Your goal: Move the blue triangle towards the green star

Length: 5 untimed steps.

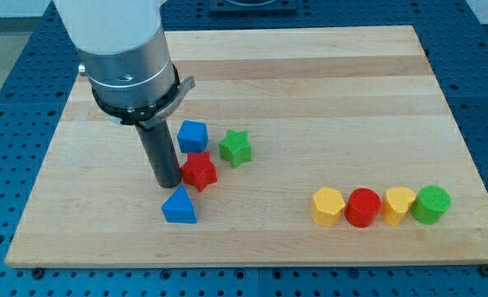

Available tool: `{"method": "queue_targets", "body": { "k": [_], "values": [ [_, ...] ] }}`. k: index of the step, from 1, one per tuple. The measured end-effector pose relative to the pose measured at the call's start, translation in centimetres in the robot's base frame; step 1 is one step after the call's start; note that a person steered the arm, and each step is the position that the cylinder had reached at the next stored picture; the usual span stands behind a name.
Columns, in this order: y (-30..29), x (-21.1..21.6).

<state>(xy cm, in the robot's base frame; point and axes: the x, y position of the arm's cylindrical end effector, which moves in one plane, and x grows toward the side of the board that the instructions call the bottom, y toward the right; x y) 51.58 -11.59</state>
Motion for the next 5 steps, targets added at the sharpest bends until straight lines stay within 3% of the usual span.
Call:
{"method": "queue_targets", "body": {
  "k": [2, 5],
  "values": [
    [-1.4, 0.2],
    [-1.6, 6.0]
  ]
}}
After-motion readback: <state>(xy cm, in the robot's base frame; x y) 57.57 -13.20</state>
